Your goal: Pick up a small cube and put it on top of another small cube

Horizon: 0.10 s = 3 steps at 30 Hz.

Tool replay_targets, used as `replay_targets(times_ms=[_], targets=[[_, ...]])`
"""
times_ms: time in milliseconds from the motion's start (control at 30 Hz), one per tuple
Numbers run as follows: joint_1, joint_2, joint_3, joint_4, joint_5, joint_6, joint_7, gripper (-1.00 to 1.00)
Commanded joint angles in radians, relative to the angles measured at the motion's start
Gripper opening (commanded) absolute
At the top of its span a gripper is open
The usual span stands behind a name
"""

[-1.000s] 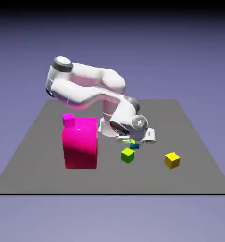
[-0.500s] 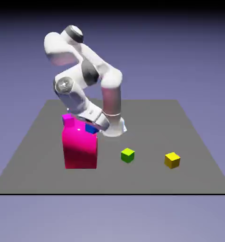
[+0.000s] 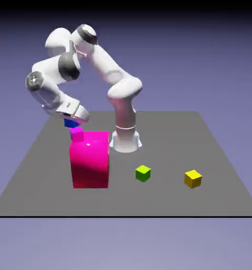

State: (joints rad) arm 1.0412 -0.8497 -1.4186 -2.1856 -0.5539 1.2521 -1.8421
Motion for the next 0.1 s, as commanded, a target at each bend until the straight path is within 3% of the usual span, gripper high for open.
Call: replay_targets(times_ms=[0,67], targets=[[0.000,0.000,0.000,0.000,0.001,0.001,0.000,1.00],[0.017,0.010,0.001,0.036,0.013,-0.022,-0.005,1.00]])
